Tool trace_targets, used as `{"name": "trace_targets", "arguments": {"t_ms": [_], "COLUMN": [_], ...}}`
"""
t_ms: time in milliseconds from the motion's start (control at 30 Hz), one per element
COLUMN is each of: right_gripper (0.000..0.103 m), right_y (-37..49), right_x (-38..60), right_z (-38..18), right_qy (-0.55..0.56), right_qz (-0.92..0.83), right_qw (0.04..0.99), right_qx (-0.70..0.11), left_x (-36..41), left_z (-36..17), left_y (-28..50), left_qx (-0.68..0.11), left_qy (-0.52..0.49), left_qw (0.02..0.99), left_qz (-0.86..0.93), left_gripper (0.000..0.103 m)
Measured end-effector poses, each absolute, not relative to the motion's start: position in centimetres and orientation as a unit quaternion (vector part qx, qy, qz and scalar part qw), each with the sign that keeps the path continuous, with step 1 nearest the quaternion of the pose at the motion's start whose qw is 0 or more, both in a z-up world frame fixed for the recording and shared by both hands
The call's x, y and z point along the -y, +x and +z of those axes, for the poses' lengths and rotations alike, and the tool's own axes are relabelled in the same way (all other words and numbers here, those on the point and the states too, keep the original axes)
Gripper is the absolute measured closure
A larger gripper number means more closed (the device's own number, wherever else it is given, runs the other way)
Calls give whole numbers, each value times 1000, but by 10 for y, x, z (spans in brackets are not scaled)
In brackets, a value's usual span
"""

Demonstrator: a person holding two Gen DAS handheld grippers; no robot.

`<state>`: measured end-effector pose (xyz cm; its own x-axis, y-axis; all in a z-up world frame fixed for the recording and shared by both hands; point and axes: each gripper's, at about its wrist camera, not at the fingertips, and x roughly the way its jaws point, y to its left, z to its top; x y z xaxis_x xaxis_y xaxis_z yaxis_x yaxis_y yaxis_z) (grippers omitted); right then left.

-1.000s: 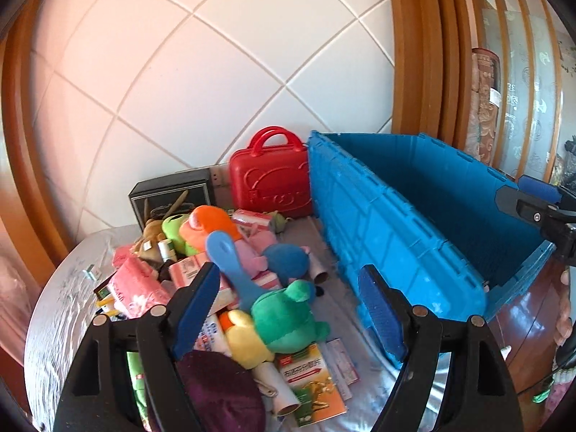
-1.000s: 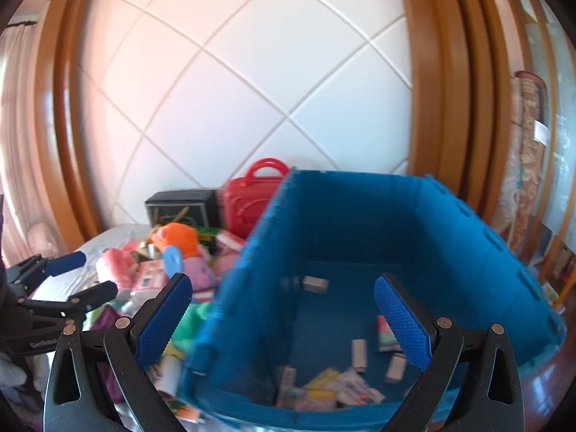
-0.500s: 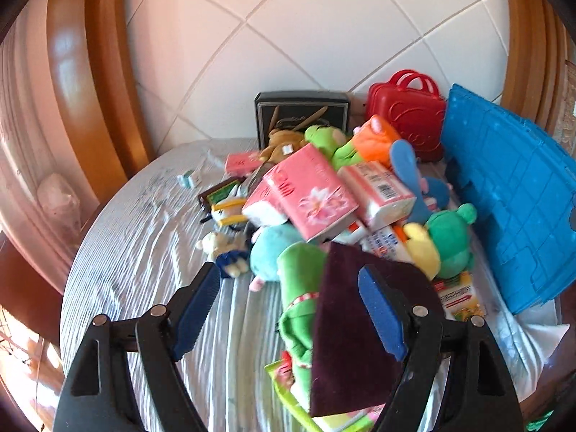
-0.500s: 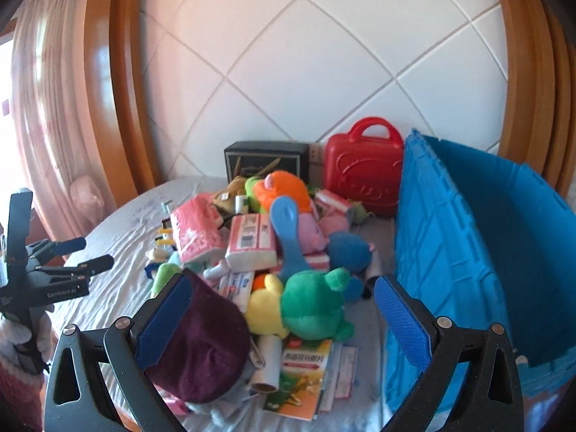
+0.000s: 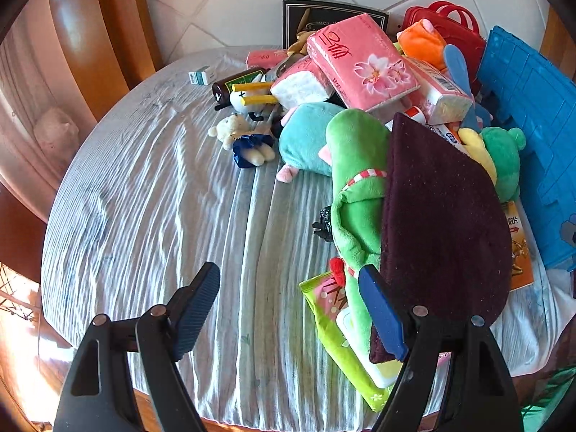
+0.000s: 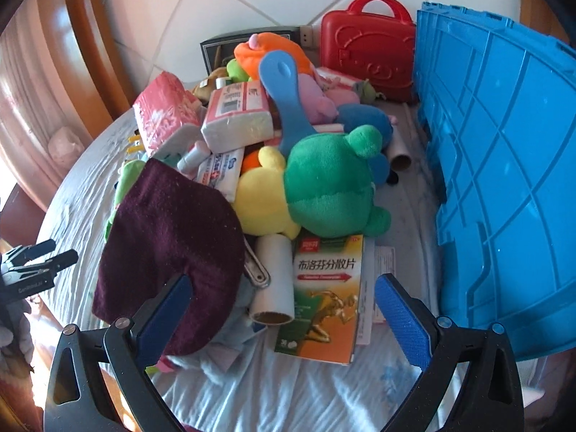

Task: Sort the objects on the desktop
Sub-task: 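Move both tools back from the crate to the pile, then grasp the maroon knit hat with the left tool while the right tool grasps the orange ibuprofen box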

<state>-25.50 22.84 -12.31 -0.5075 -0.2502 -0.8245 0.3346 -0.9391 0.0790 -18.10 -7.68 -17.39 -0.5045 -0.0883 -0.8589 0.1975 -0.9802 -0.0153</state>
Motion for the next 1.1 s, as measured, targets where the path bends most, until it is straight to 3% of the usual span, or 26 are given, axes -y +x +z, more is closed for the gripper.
{"name": "trace_targets", "arguments": {"t_ms": [400, 733, 900, 1100], "right_gripper": [0, 0, 0, 0], "right_y": [-256, -260, -261, -261], "right_x": [-244, -264, -264, -268], "right_z": [-133, -170, -195, -213], "right_qy": [481, 523, 548, 566], "right_qz": [-859, -837, -822, -811], "right_qw": [170, 155, 150, 143], "right_qx": [-46, -45, -49, -33], "left_x": [23, -15, -22, -23], "left_z": [-176, -223, -233, -240], "left_y": [-207, -236, -239, -242], "left_qx": [-40, -27, -25, -29], "left_qy": [489, 530, 522, 520], "left_qw": [18, -11, -8, -18], "left_qz": [-871, -847, -852, -853], "left_gripper": [24, 24, 3, 0]}}
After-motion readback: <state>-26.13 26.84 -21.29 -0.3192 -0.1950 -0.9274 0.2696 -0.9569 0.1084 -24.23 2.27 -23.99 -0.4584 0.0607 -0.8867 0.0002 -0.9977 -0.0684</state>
